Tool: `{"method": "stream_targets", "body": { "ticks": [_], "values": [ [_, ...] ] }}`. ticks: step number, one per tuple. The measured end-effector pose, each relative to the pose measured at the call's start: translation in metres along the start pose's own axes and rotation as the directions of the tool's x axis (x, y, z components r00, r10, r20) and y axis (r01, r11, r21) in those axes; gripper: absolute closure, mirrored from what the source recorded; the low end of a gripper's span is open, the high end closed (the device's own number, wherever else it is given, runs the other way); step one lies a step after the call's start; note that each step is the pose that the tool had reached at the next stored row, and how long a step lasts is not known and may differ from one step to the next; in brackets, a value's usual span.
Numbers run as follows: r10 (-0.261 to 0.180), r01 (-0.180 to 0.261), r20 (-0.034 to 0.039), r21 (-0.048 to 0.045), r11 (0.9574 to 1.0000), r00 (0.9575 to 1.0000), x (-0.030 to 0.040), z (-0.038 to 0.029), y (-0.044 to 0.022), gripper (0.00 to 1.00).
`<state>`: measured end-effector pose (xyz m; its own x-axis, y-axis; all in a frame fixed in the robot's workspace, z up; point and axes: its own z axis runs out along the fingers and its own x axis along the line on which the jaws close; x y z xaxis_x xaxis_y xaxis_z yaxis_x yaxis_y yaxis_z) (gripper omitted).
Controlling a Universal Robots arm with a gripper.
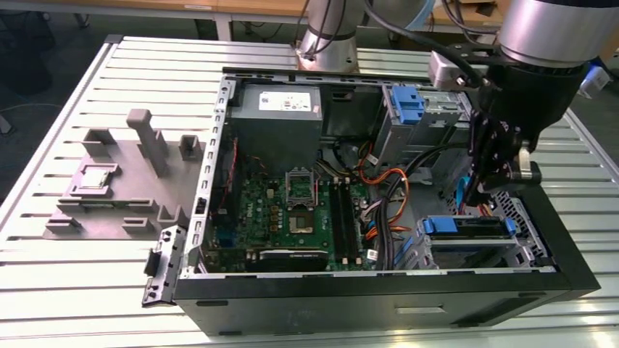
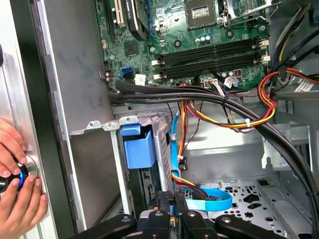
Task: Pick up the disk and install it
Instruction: 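Insert the second disk wire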
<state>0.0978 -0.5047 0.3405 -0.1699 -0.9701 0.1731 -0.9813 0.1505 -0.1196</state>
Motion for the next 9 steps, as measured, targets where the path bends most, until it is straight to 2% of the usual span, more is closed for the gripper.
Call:
{"method": "stream_targets", "body": {
  "ticks": [4, 9],
  "values": [
    [0.001, -0.001, 0.0063, 0.0088, 1.0, 1.0, 0.0042, 0.0009, 0.0028, 0.84],
    [0.0, 0.0, 0.0083, 0.0183, 0.9998, 1.0, 0.0117, 0.0019, 0.0054, 0.84]
  ]
}}
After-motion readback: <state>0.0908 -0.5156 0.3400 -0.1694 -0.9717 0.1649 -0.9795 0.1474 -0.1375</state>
